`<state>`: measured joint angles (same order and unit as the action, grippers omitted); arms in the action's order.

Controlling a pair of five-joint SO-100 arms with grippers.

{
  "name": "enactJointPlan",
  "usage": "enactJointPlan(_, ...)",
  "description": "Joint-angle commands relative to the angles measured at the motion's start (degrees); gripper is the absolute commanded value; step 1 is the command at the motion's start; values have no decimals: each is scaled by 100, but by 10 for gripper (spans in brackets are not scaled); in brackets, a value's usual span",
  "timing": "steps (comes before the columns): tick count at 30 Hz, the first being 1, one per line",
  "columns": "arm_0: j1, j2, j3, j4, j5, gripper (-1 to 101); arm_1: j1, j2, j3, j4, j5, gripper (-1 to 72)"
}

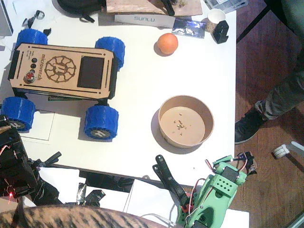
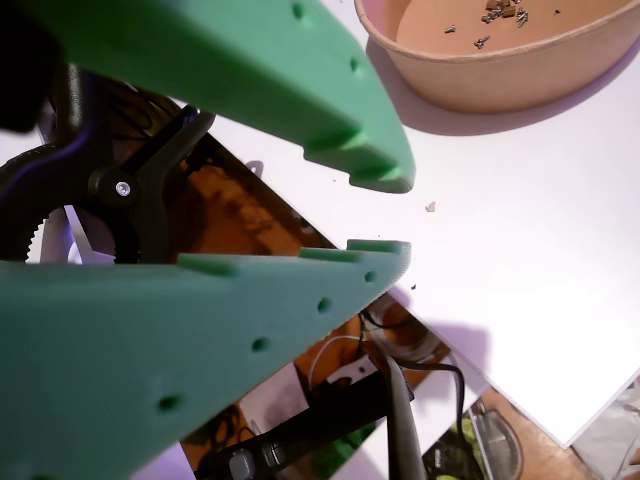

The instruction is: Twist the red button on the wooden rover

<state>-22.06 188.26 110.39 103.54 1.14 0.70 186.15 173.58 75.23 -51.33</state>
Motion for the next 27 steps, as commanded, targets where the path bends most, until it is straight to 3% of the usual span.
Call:
enactJointPlan(1,9,563,-9,220,-18,1,-26,9,-26,62,-70,25)
enactJointPlan(18,105,343,-18,167,0,1,-26,9,-26,62,-70,25)
enactJointPlan(27,97,-1775,-79,-958,9,24,-26,9,-26,62,-70,25)
